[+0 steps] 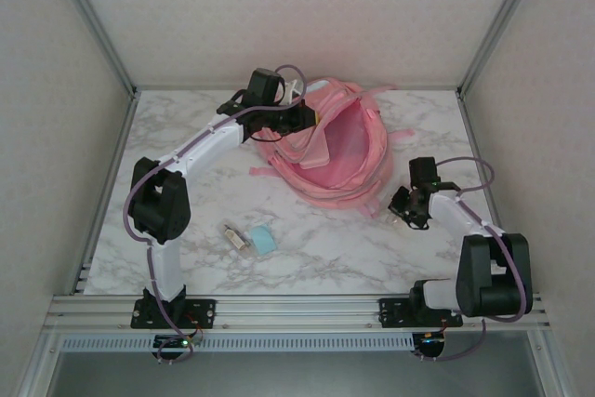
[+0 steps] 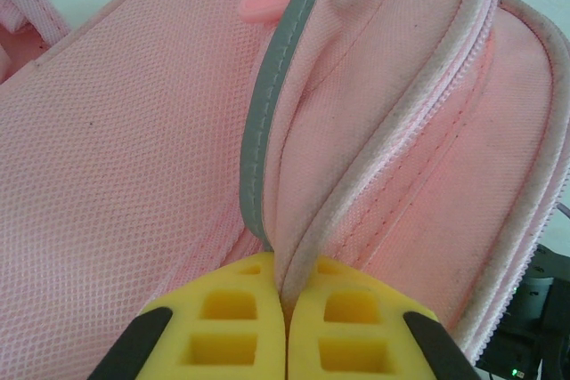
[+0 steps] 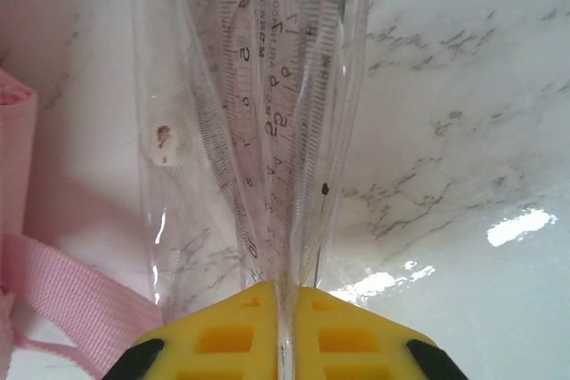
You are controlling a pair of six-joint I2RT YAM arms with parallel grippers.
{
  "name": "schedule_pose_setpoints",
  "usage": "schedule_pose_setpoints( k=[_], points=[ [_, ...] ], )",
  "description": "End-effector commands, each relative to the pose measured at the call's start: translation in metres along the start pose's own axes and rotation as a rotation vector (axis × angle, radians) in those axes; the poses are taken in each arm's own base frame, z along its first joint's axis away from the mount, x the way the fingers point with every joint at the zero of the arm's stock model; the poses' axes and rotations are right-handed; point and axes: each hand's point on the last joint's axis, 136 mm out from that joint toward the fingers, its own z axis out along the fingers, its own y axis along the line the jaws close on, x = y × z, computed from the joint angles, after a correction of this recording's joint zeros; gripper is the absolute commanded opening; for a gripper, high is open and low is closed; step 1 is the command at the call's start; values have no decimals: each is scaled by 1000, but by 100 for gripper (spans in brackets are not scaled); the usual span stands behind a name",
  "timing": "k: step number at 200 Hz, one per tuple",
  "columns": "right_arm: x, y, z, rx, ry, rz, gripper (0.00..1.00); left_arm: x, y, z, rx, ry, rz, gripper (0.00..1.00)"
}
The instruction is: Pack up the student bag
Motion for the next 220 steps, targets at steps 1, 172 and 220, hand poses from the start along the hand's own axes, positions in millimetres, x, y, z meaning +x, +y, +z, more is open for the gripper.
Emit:
schedule_pose_setpoints(
  k=[1, 172, 220],
  points=[
    [-8, 5, -19, -2, -39, -31, 0, -25, -14, -25, 26, -83, 20, 0],
    [-30, 203, -135, -796, -119, -302, 0, -57, -33, -28, 67, -127, 27, 0],
    [-57, 259, -79, -841, -67, -236, 0, -53, -44, -34, 81, -127, 35, 0]
  ],
)
